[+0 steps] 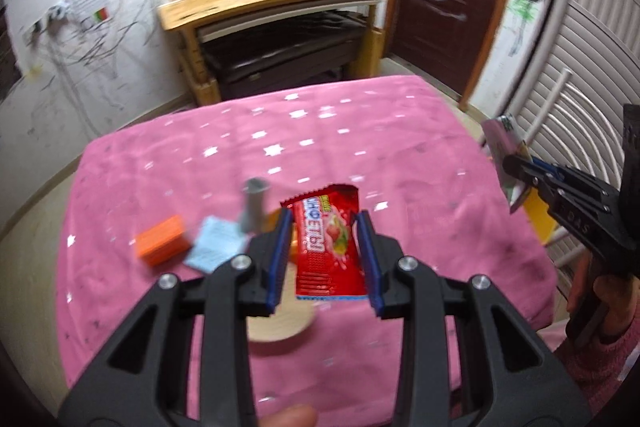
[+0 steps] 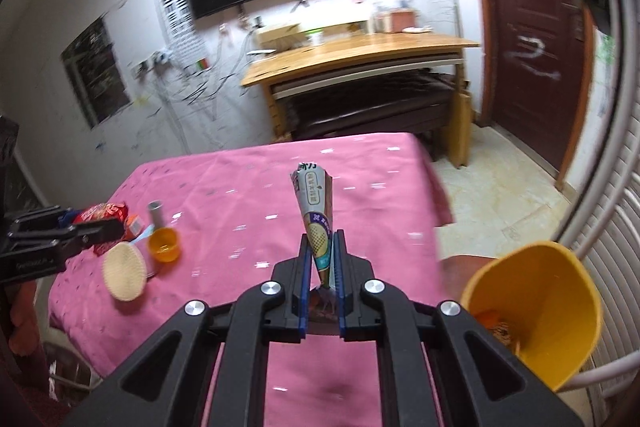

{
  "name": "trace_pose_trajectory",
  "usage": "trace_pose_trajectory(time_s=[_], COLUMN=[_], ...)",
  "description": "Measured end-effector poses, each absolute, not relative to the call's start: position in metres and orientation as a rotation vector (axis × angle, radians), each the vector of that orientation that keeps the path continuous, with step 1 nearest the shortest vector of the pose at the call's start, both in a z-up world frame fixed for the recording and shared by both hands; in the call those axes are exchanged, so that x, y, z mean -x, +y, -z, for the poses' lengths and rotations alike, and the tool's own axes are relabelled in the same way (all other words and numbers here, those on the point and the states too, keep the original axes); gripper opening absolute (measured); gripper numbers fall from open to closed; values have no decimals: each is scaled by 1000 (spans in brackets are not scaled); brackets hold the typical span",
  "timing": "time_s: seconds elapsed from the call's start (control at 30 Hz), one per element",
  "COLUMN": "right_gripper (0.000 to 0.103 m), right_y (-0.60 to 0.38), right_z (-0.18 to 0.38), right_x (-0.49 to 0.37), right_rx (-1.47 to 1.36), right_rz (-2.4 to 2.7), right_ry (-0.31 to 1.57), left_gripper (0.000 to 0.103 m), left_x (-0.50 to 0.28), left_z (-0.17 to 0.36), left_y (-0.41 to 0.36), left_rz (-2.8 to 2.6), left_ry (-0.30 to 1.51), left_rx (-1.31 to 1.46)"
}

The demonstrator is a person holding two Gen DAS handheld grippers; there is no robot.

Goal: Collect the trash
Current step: 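Carry both wrappers over the yellow bin and open both tools to drop them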

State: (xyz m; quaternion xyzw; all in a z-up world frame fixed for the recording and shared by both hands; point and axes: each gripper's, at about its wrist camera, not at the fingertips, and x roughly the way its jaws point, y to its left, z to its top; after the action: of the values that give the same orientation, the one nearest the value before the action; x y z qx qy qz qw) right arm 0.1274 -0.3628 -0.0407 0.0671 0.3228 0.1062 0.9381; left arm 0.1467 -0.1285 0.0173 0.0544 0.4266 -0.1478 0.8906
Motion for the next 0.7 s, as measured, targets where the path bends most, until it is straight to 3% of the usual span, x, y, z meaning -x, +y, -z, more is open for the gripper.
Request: trace_pose_trajectory(time_s=[0.7], right_gripper=[5], right_y=[-537], right_z=[91], right_x=[-108], right_rx=[-386], right_rz=[88], right_ry=[667], left_gripper=[31], left_x=[-163], left_z=[0], left_y=[-349], left_rz=[644], left_ry=[951], left_rx=[-242])
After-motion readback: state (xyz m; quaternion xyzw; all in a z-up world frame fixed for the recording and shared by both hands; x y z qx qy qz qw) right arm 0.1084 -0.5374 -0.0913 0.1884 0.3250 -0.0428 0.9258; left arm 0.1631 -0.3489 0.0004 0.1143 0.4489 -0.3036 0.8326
